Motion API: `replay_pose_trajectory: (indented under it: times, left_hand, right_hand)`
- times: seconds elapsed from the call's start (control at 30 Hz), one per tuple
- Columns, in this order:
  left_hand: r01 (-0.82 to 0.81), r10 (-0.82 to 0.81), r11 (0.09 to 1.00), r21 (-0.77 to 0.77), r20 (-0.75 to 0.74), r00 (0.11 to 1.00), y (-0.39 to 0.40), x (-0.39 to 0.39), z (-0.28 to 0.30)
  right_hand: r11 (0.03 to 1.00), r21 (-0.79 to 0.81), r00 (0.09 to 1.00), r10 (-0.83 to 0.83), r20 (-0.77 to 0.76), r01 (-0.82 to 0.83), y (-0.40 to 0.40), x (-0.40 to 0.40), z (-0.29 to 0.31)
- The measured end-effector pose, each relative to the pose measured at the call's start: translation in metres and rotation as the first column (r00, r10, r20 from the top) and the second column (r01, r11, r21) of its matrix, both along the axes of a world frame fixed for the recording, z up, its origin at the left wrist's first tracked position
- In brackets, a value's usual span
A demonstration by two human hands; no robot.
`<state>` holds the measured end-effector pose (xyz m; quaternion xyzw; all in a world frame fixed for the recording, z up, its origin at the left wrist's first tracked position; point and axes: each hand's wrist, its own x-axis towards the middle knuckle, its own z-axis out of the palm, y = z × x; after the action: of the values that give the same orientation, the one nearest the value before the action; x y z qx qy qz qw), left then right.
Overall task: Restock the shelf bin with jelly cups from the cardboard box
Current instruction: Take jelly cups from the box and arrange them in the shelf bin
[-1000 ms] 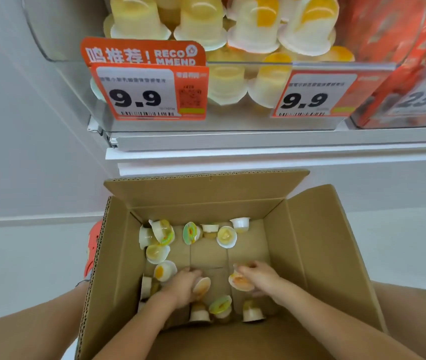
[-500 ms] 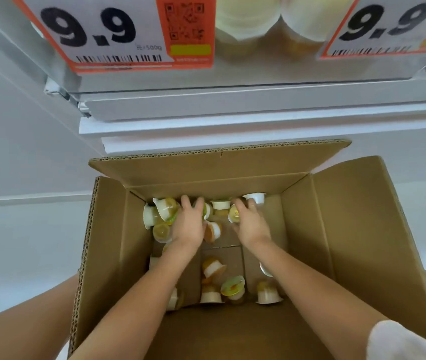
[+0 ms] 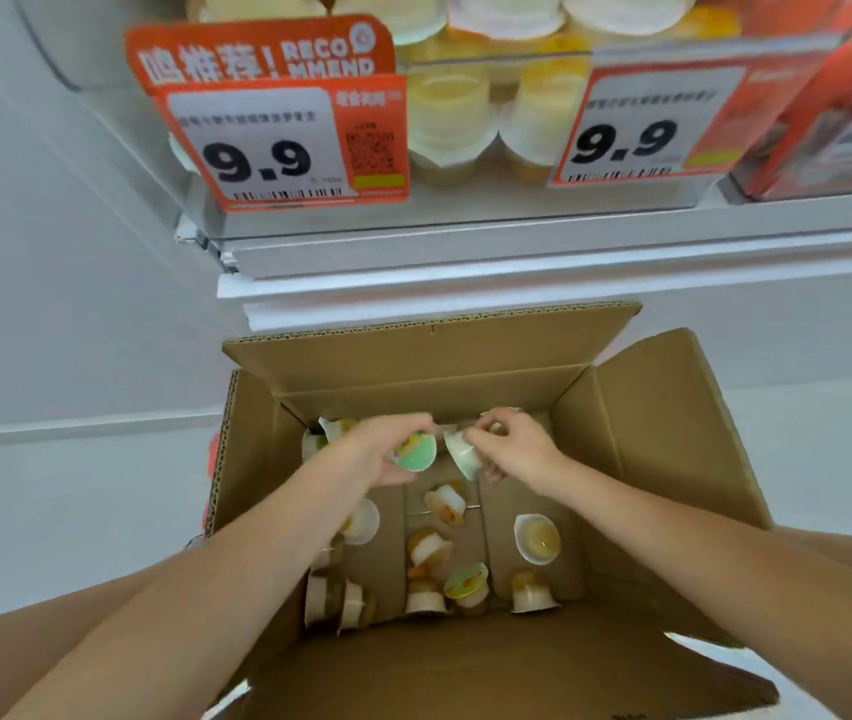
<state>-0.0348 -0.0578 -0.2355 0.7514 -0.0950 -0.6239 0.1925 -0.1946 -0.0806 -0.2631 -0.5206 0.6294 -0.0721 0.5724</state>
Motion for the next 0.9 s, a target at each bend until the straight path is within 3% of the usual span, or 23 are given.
replay_pose_trajectory:
  times: [0.07,0.17,0.27,0.4,0.57,0.77,0.9]
  left_hand:
    - [-0.125,0.128,0.992,0.028,-0.211,0.969,-0.008,0.003,0.051]
    - [-0.074,0.062,0.997,-0.017,-0.374,0.925,-0.008,0.008,0.122]
    - [-0.058,-0.003,0.993,-0.099,-0.529,0.849,0.005,0.005,0.186]
    - [-0.202,0.049,0.963,-0.180,-0.617,0.785,0.026,-0.005,0.237]
    - [-0.389,-0.002,0.866,-0.314,-0.781,0.624,0.035,-0.014,0.253]
    - [-0.445,-0.162,0.782,-0.437,-0.832,0.531,0.036,-0.008,0.254]
    - [-0.478,-0.176,0.776,-0.411,-0.869,0.462,0.039,-0.009,0.257]
  right_hand:
    - [0.996,-0.012,0.992,0.088,0.087,-0.087,-0.008,-0.001,0.047]
    - [0.997,-0.022,0.974,0.070,0.215,-0.067,-0.017,-0.004,0.122]
    - [0.959,-0.269,0.969,0.144,0.199,-0.088,-0.015,-0.014,0.196]
    - [0.719,-0.685,0.929,0.322,0.182,-0.115,0.002,-0.031,0.266]
    - [0.478,-0.832,0.901,0.430,-0.059,-0.282,0.012,-0.020,0.278]
    - [0.607,-0.782,0.892,0.422,0.165,-0.142,0.005,-0.026,0.282]
    - [0.598,-0.786,0.873,0.457,0.172,-0.159,0.006,-0.024,0.283]
